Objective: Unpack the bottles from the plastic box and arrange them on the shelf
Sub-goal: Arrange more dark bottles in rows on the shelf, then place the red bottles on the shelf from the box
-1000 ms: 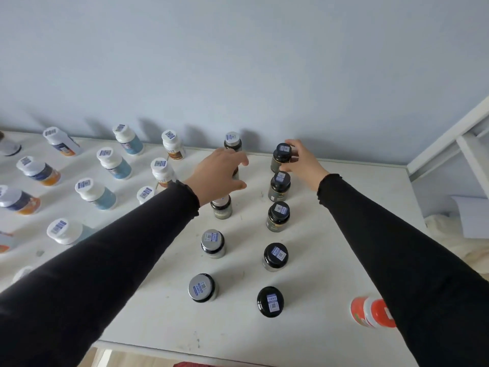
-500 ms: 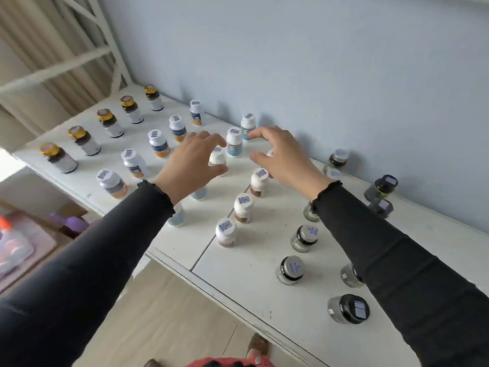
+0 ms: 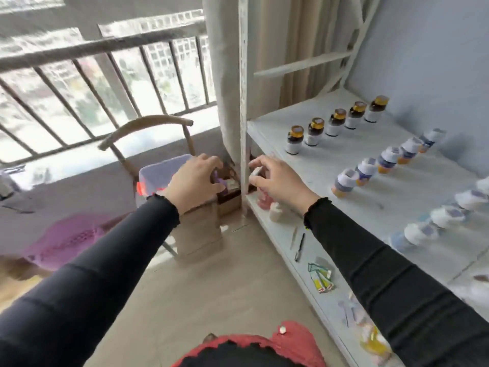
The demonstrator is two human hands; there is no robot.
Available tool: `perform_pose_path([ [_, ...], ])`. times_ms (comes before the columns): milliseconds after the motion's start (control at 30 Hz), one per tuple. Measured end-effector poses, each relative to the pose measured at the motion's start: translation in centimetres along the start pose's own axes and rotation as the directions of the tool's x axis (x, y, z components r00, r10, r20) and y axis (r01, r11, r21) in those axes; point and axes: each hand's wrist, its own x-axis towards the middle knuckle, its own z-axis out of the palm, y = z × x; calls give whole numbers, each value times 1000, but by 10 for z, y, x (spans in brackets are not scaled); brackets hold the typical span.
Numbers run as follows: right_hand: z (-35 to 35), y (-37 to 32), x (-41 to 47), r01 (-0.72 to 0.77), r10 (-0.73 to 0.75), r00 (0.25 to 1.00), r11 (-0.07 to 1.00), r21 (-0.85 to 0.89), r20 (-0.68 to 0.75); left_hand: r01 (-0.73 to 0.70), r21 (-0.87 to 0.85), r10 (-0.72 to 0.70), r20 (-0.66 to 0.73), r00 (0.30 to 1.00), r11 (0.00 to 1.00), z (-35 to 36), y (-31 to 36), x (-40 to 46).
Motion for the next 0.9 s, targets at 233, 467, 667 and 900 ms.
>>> perform_pose_path([
  [233,110,-41,109,-136,126,973,990,39,195,238,-41,-232,114,966,970,4,-176,7],
  [467,212,-24,245,-285,235,927,948,141,291,359,-56,-335,257,907,932,40,-304,77],
  [667,292,-3,352,-411,365,865,909,67,344,400,-57,-346,401,848,915,95,-391,158],
  [900,367,45,419,-460,465,823,883,-100,325,342,-14,-272,577,770,940,183,-453,234],
])
